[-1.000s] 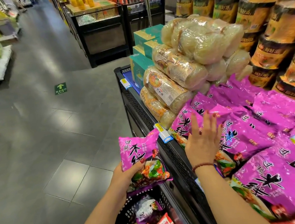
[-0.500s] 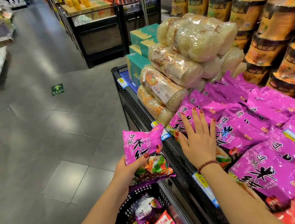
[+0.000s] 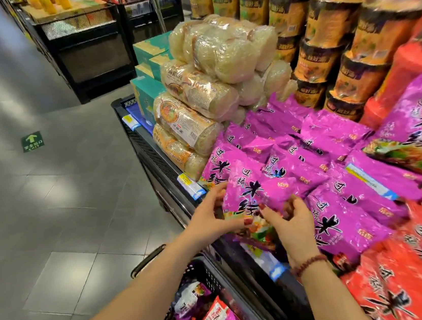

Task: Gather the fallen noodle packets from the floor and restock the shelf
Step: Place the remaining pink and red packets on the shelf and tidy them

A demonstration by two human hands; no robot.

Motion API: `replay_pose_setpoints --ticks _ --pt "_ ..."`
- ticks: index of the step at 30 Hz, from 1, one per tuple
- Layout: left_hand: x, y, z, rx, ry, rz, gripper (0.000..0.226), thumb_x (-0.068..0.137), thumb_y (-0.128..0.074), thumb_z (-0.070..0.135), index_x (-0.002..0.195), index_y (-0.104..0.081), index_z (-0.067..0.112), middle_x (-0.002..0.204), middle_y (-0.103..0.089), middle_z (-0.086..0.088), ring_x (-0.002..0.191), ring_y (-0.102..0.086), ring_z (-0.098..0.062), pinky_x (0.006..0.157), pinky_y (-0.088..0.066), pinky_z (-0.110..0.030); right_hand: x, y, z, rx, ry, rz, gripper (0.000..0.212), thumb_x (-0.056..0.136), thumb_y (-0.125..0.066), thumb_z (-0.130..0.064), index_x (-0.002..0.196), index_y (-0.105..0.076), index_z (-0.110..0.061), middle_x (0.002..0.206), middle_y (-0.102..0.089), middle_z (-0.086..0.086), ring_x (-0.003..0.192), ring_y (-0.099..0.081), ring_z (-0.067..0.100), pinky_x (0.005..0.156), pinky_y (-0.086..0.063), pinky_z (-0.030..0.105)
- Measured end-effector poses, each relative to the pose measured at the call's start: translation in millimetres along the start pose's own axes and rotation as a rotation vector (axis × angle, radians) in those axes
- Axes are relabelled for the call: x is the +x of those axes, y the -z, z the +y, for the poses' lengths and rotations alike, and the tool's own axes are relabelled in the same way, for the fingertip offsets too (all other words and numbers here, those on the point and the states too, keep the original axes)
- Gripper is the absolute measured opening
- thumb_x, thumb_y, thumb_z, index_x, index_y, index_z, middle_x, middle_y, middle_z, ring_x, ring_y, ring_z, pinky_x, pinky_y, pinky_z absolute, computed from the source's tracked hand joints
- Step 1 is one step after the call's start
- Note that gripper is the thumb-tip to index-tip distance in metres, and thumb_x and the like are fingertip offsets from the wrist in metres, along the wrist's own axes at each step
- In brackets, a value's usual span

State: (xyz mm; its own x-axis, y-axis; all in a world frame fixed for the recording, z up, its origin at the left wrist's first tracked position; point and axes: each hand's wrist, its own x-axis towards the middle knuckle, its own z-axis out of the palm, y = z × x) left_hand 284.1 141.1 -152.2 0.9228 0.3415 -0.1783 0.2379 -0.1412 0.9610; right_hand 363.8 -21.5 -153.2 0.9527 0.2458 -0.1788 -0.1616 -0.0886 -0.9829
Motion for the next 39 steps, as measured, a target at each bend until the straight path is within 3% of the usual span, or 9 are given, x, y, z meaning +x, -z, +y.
replay_pose_setpoints --ticks 3,7,11,15,18,22,31,34,39 --pt "11.9 -16.1 2.0 0.25 -0.198 0.013 0.1 0.063 -0.086 0.041 0.14 -0.024 0.054 0.146 -0.037 0.018 0.134 -0.039 -0.002 0.109 -0.033 -0.018 2.4 4.0 -4.6 -0.158 0.104 0.255 0.059 0.075 -0.08 -0.017 0.125 -0.049 -0.009 0.104 -0.059 -0.001 0.091 -0.056 0.015 0.083 -0.045 0.025" --pt "20.9 -46.2 -9.2 0.465 -0.312 0.031 0.108 0.068 -0.087 0.032 0.141 -0.011 0.055 0.158 -0.019 0.013 0.147 -0.012 -0.003 0.117 -0.013 -0.019 -0.5 -6.5 -1.3 -0.234 0.168 0.36 0.086 0.078 -0.078 -0.021 0.147 -0.027 -0.012 0.142 -0.044 0.009 0.128 -0.044 0.022 0.106 -0.036 0.031" --pt "29.2 -57.5 -23.3 0.535 -0.333 0.096 0.112 0.071 -0.086 0.021 0.147 -0.008 0.048 0.159 -0.009 0.012 0.145 -0.004 0.001 0.111 -0.009 -0.008 -5.4 -1.9 5.2 -0.406 0.42 0.365 0.1 0.073 -0.081 -0.013 0.15 -0.017 -0.012 0.153 -0.022 0.019 0.14 -0.021 0.02 0.107 -0.017 0.01" --pt "36.5 -60.1 -33.8 0.597 -0.343 0.044 0.119 0.073 -0.085 0.022 0.147 0.004 0.053 0.16 0.006 0.016 0.147 0.0 -0.005 0.117 -0.021 -0.028 2.8 17.8 16.4 -1.063 0.853 0.351 0.083 0.076 -0.075 -0.036 0.146 -0.033 -0.022 0.154 -0.022 0.015 0.143 -0.02 0.034 0.117 -0.02 0.048" --pt "42.8 -58.9 -45.4 0.618 -0.348 0.006 0.129 0.072 -0.085 0.022 0.144 0.016 0.058 0.162 0.014 0.016 0.15 -0.003 -0.01 0.115 -0.031 -0.035 12.7 21.5 19.9 -1.199 0.827 0.199 0.074 0.08 -0.071 -0.045 0.145 -0.041 -0.026 0.155 -0.03 0.008 0.144 -0.022 0.034 0.115 -0.023 0.054" --pt "44.2 -57.9 -52.0 0.671 -0.339 -0.015 0.133 0.074 -0.083 0.023 0.137 0.028 0.061 0.158 0.024 0.021 0.143 0.01 0.004 0.111 -0.033 -0.033 14.0 19.9 25.1 -1.236 0.755 0.147 0.076 0.077 -0.072 -0.047 0.144 -0.041 -0.028 0.15 -0.039 0.006 0.138 -0.034 0.034 0.108 -0.037 0.052" --pt "33.9 -47.2 -41.5 0.739 -0.267 -0.124 0.121 0.079 -0.079 0.035 0.135 0.027 0.054 0.147 0.033 0.028 0.139 -0.004 0.002 0.108 -0.035 -0.03 12.2 18.4 25.9 -1.243 0.627 0.083 0.084 0.076 -0.073 -0.049 0.147 -0.032 -0.033 0.153 -0.036 0.003 0.138 -0.036 0.031 0.105 -0.041 0.05" --pt "24.9 -35.3 -36.4 0.748 -0.248 -0.139 0.117 0.08 -0.078 0.034 0.142 0.018 0.057 0.16 0.018 0.018 0.147 -0.009 -0.008 0.112 -0.036 -0.039 7.1 20.8 20.7 -1.308 0.668 0.086 0.079 0.076 -0.071 -0.052 0.145 -0.039 -0.031 0.149 -0.041 0.007 0.136 -0.039 0.034 0.105 -0.038 0.051" --pt "0.3 -6.2 -35.5 0.81 -0.4 0.025 0.084 0.084 -0.073 0.03 0.153 -0.025 0.027 0.158 -0.026 0.0 0.146 -0.023 -0.019 0.116 -0.03 -0.038 -13.7 18.8 15.0 -1.349 0.797 0.163 0.068 0.08 -0.065 -0.053 0.138 -0.049 -0.022 0.144 -0.047 0.012 0.133 -0.043 0.034 0.112 -0.021 0.052"
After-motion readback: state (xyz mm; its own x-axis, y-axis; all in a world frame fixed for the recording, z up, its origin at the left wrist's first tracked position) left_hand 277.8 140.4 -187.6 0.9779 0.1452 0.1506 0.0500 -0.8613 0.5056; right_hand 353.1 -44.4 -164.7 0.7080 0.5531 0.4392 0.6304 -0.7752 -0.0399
